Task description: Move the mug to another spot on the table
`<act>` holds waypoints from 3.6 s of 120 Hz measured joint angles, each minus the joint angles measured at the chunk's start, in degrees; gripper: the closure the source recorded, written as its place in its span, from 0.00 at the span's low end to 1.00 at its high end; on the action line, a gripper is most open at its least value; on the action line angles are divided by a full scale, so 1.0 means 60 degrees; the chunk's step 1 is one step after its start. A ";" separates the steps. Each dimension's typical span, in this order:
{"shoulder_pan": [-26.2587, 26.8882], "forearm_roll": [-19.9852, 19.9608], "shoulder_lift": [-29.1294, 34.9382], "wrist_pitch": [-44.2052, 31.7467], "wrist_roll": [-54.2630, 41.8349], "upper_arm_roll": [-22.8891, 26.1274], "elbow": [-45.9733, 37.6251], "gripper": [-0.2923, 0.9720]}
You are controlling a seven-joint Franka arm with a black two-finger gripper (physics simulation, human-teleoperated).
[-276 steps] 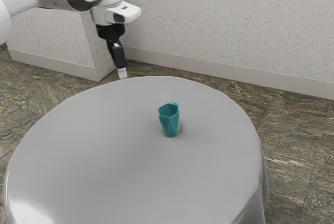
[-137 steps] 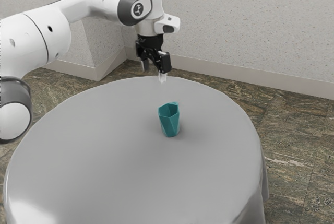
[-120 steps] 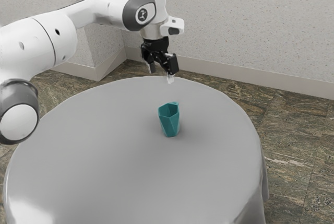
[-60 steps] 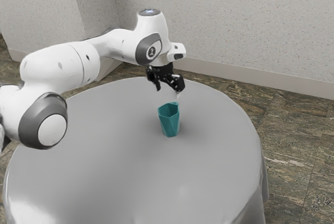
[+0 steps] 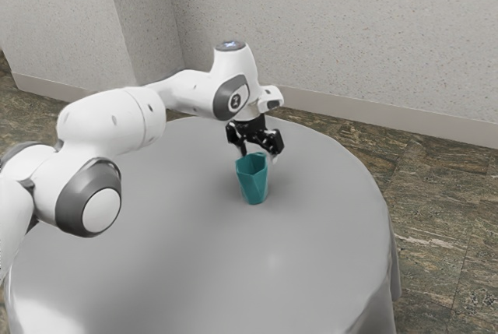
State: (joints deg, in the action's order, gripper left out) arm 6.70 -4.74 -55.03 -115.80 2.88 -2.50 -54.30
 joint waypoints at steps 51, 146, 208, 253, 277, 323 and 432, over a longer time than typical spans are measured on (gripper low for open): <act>0.0011 -0.0528 -0.0161 0.0047 0.0518 -0.0030 0.0067 0.23; -0.0287 -0.1070 0.1044 0.1337 0.0996 -0.0091 -0.0819 0.70; -0.0872 -0.2627 0.2639 0.3746 0.1222 -0.1210 -0.3058 0.77; -0.0828 -0.2687 0.2190 0.5091 0.1577 -0.2229 -0.2551 0.80; -0.0875 -0.2746 0.1215 0.5265 0.1684 -0.2275 -0.1387 0.80; -0.0901 -0.3186 0.0159 0.5310 0.1876 -0.2507 -0.0815 0.82; -0.0936 -0.3507 0.0562 0.5300 0.2064 -0.2529 -0.1116 0.29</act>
State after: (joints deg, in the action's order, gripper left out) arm 1.08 -25.78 -51.66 -84.00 15.26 -17.68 -61.00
